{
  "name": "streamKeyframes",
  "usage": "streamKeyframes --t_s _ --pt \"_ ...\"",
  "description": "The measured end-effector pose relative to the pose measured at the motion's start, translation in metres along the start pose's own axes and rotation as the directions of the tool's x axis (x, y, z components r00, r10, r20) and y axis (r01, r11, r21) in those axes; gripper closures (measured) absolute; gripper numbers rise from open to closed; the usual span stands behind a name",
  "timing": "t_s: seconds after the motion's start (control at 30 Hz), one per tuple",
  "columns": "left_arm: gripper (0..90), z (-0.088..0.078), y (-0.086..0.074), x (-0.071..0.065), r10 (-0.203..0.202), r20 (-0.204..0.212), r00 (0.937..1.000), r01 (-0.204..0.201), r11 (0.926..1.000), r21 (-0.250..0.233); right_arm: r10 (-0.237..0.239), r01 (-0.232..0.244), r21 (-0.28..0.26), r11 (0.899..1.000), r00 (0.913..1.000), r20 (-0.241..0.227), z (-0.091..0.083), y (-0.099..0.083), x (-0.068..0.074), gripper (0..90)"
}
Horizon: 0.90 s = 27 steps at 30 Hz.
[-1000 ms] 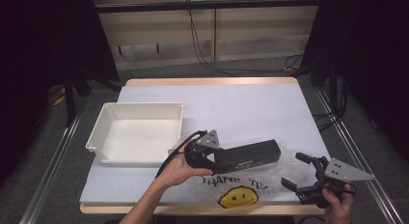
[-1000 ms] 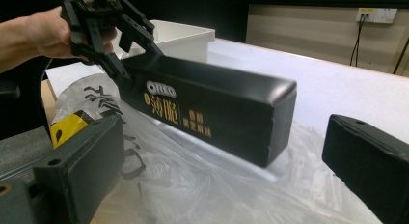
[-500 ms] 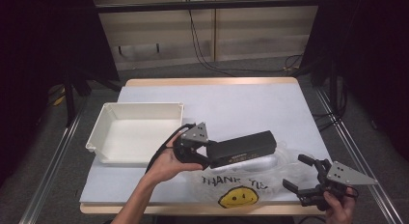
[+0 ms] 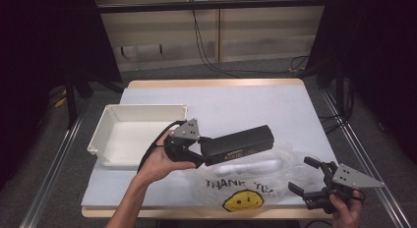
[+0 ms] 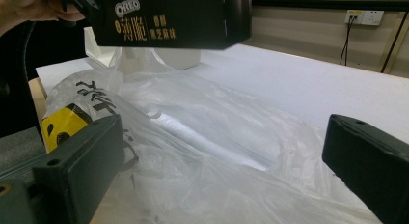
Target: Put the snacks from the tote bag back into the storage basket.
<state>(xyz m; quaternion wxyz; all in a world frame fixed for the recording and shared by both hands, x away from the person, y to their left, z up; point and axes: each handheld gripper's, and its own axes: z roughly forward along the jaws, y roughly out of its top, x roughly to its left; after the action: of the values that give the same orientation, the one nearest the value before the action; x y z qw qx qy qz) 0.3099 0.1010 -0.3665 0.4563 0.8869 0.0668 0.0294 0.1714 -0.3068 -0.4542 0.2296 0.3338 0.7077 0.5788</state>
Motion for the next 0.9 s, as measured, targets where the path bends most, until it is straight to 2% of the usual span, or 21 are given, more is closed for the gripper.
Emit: streamKeyframes --t_s 0.23,0.4,0.5,0.6,0.73,0.9 --pt "43.1 -0.018 0.002 0.002 0.017 -0.024 0.9996 -0.017 0.9998 -0.005 -0.001 0.001 0.001 1.000 1.0000 -0.009 0.002 0.000 0.000 1.0" --pt "43.1 -0.033 0.002 0.006 0.013 -0.042 0.9990 -0.014 0.9995 -0.030 -0.001 0.001 0.002 1.000 1.0000 -0.006 0.002 0.000 0.000 1.0" --pt "43.1 -0.039 -0.001 0.008 0.016 -0.051 0.9986 -0.017 0.9998 -0.015 -0.008 0.008 0.002 1.000 0.9999 -0.008 0.002 0.000 0.000 1.0" --pt "43.0 -0.046 -0.004 0.012 -0.005 -0.065 0.9978 0.004 0.9999 -0.017 -0.008 0.008 0.005 1.000 0.9999 -0.011 0.002 0.000 0.000 1.0" --pt "43.0 -0.053 -0.007 0.018 -0.001 -0.082 0.9966 0.001 1.0000 -0.001 -0.004 0.005 0.009 1.000 0.9999 -0.010 0.002 0.000 0.000 1.0" --pt "43.1 -0.061 -0.009 0.025 -0.015 -0.097 0.9951 0.016 0.9998 0.009 -0.001 0.001 0.008 1.000 1.0000 -0.008 0.001 0.000 -0.001 1.0"
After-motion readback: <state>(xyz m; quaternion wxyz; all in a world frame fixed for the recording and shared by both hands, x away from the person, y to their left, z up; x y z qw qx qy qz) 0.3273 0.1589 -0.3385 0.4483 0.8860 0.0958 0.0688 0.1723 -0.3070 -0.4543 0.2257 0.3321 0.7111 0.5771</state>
